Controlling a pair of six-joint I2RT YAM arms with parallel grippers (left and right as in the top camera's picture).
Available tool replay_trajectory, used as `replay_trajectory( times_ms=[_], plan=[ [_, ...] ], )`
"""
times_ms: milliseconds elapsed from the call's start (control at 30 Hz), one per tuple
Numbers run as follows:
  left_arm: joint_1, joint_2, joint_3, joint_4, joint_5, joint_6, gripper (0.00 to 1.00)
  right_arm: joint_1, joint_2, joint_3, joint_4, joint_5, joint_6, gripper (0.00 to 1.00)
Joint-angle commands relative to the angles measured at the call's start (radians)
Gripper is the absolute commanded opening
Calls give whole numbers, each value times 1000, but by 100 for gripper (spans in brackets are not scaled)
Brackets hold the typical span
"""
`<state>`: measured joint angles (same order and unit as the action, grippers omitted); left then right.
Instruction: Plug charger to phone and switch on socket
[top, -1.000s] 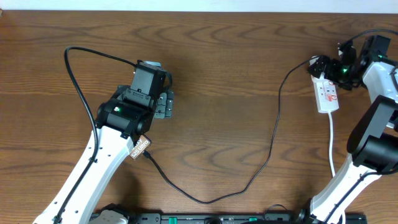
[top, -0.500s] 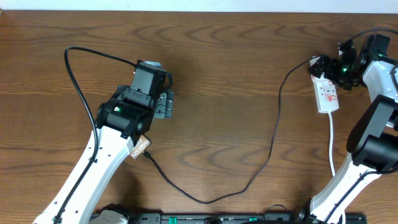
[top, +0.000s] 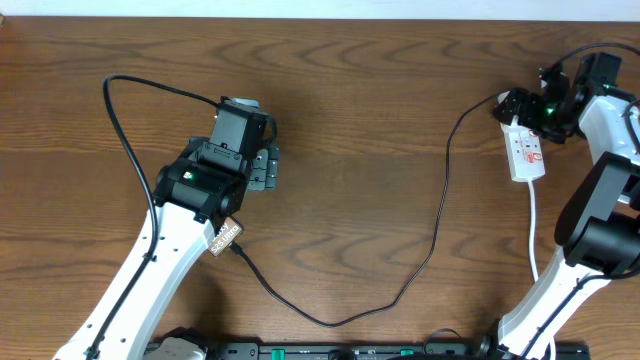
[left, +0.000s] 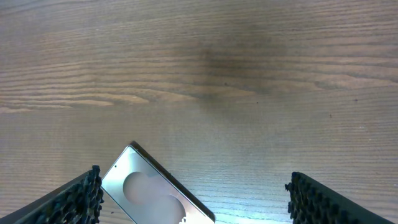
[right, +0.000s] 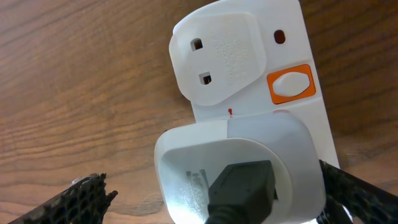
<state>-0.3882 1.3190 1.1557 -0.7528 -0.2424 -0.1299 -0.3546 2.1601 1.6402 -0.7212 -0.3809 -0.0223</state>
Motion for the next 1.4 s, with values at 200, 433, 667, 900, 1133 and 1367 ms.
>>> replay_trajectory(
  times_ms=[200,433,667,900,1133,1367],
  plan=[
    [-2,-7,13,-2,-16,6,91,20,-14,-18,-34,-3,6,99],
    [-2,-7,13,-2,-16,6,92,19,-15,-17,-35,13,-9,99],
    [-2,-7,13,-2,-16,6,92,19,-16,5,-62,13,-10,99],
    [-2,-7,13,-2,-16,6,91,15,-16,63,-115,12,-13,99],
    [-2,-7,13,-2,-16,6,92,14,-16,63,-112,14,-32,99],
    [-2,-7,13,-2,-16,6,91,14,-16,63,-89,77,-40,99]
  ],
)
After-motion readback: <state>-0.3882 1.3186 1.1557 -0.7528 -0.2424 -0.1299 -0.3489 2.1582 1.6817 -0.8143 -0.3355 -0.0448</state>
